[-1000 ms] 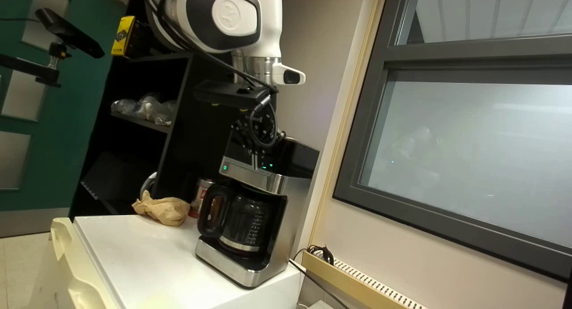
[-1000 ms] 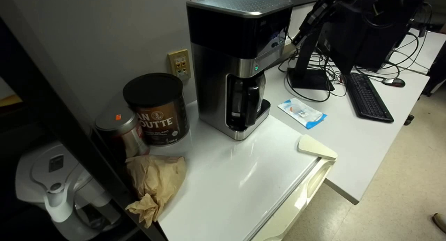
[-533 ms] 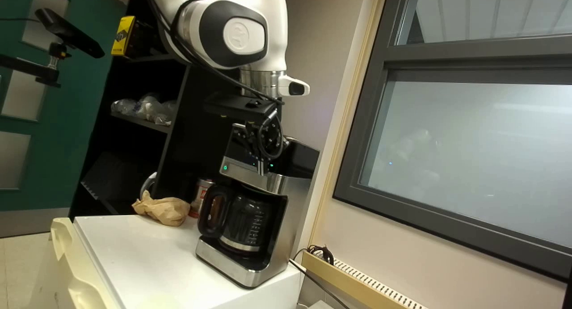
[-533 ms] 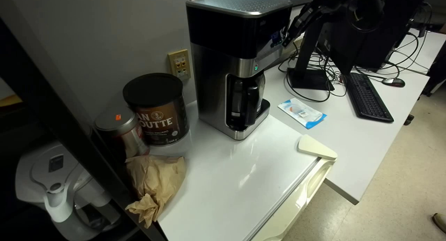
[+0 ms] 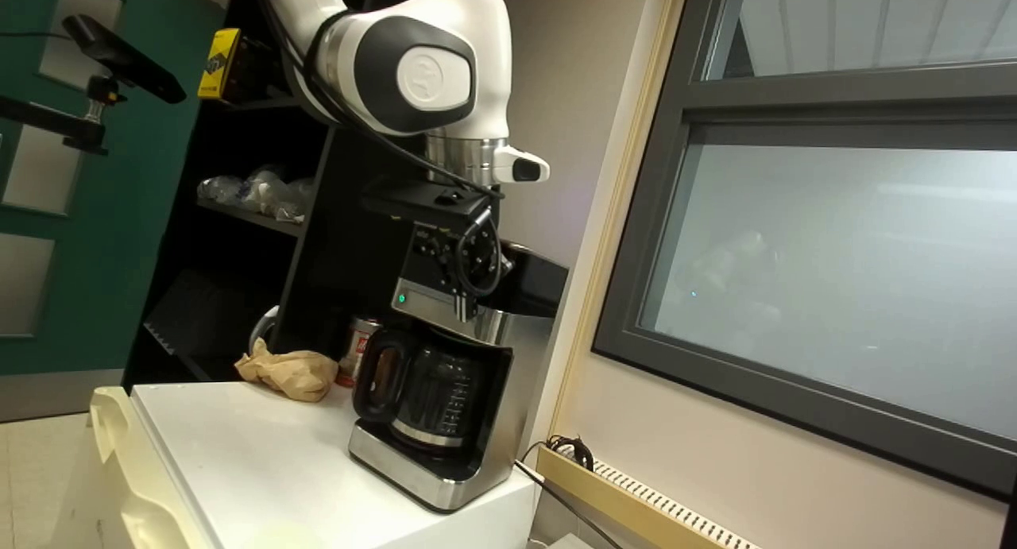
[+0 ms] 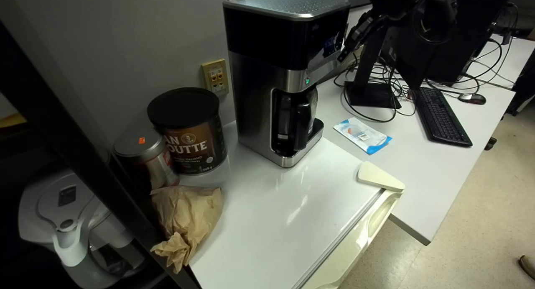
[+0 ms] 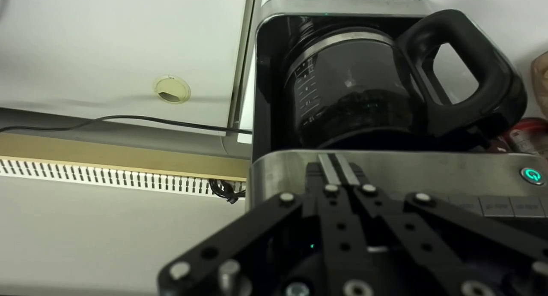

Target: Press a button on the coffee maker

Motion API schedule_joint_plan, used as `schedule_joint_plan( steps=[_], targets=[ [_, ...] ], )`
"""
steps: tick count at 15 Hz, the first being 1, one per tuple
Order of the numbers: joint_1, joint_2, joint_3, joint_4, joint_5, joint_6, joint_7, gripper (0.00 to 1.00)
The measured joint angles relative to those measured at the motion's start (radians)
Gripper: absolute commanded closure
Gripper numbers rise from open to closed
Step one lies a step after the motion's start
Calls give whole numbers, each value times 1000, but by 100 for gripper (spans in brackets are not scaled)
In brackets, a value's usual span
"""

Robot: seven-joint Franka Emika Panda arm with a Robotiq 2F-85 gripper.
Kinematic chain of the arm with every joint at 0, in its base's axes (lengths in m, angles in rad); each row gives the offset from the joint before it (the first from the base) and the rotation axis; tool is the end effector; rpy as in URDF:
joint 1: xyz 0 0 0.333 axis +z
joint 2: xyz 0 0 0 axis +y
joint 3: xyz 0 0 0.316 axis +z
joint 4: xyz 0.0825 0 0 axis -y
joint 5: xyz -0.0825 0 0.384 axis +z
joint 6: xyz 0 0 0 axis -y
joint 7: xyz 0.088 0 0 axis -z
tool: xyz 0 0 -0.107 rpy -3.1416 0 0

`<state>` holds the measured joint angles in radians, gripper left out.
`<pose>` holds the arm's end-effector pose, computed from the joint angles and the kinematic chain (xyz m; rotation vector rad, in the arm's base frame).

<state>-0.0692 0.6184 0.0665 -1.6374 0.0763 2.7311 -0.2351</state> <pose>0.7270 -0.0129 0.3093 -3.0191 -0.2241 -0.7435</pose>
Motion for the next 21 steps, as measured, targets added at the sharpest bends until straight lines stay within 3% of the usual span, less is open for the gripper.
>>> schedule_joint_plan(
  steps=[6,15,21],
  targets=[
    [-35,-14,55,-23,1,1,-11,99],
    [-49,-239,96,-343,1,10,-80,99],
    [-49,-334,97,-476,5,10,-118,99]
  ],
)
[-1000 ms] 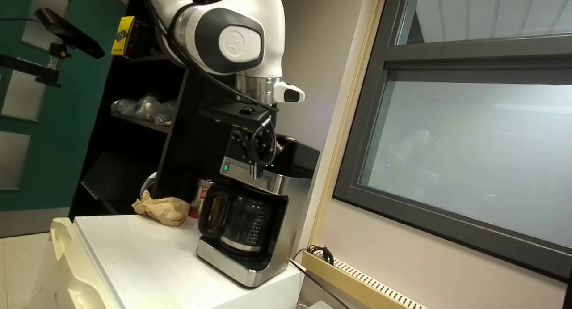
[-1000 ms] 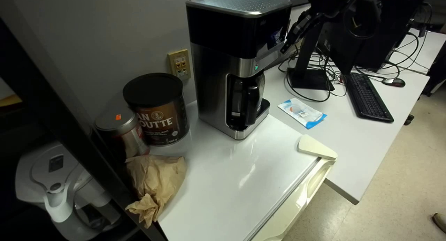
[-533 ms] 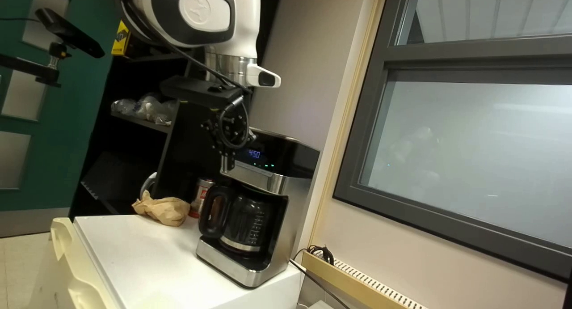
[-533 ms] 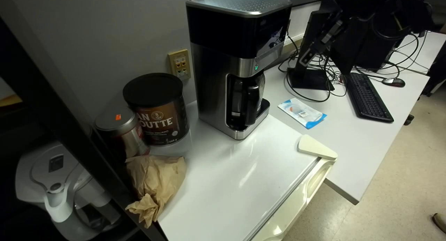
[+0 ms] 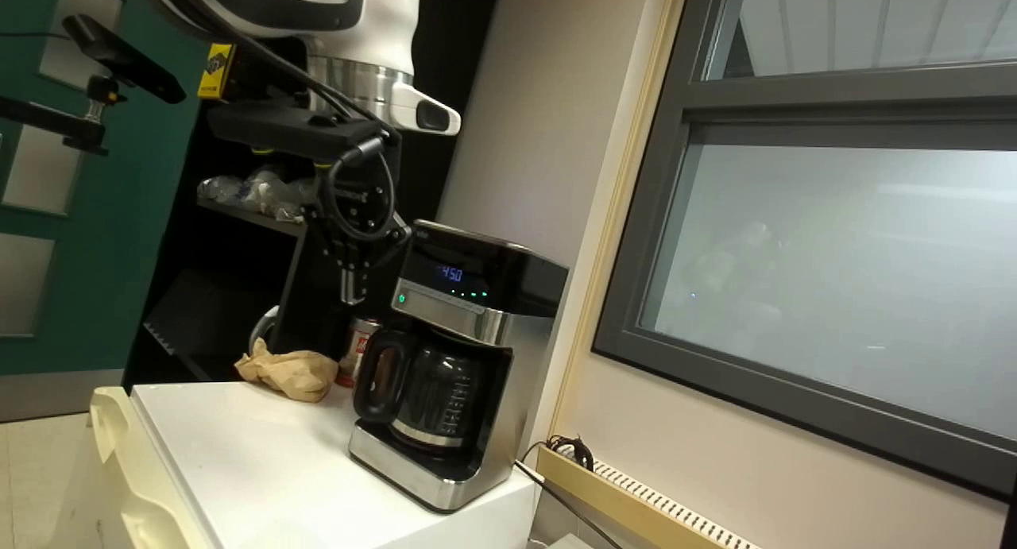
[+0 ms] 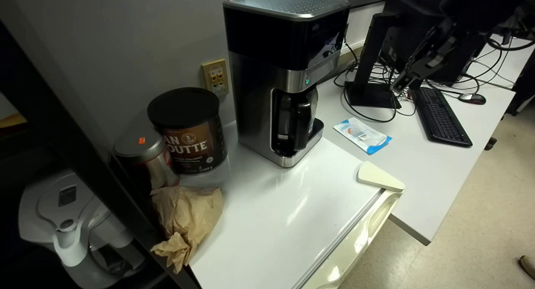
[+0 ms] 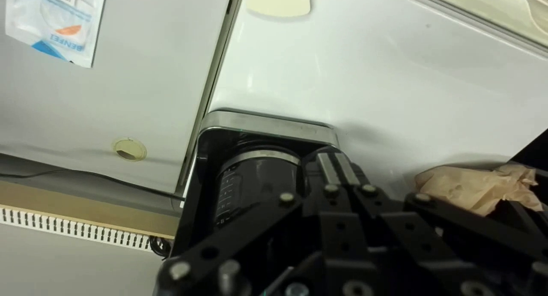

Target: Press a button on the coffee maker

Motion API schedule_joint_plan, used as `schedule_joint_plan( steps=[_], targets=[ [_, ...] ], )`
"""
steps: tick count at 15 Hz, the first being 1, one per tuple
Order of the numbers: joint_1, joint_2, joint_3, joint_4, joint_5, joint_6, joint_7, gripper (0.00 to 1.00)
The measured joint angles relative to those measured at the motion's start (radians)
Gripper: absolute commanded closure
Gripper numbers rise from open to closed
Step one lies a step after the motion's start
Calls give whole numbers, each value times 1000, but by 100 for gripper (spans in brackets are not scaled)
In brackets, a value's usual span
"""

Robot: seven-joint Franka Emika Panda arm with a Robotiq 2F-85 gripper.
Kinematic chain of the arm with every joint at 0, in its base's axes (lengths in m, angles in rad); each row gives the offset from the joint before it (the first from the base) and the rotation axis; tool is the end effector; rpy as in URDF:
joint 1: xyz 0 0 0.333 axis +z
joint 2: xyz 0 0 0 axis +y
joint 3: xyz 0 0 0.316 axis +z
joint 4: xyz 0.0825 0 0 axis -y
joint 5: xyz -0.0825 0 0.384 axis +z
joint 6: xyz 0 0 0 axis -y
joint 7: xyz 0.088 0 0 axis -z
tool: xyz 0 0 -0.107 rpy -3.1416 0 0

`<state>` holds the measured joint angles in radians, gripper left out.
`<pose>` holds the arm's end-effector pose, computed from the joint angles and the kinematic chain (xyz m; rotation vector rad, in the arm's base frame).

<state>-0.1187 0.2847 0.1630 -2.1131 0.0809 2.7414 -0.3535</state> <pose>0.6072 0.0205 0.3172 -3.0214 -0.4788 -0.5489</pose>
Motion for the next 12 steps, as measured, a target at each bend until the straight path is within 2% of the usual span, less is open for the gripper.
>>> schedule_joint_plan(
  steps=[1,2,3,4,6,7,12],
  targets=[
    [0,-9,0,-13,1,0,-3,99],
    [0,-18,0,-24,3,0,-6,88],
    [0,-26,0,-33,7,0,-10,73],
    [0,-31,0,-40,10,-2,-14,91],
    [0,-41,-1,-52,11,-2,-15,77],
    [0,-45,-1,-56,11,-2,-15,73],
    [0,-48,-1,-60,12,-2,-15,73]
  ],
)
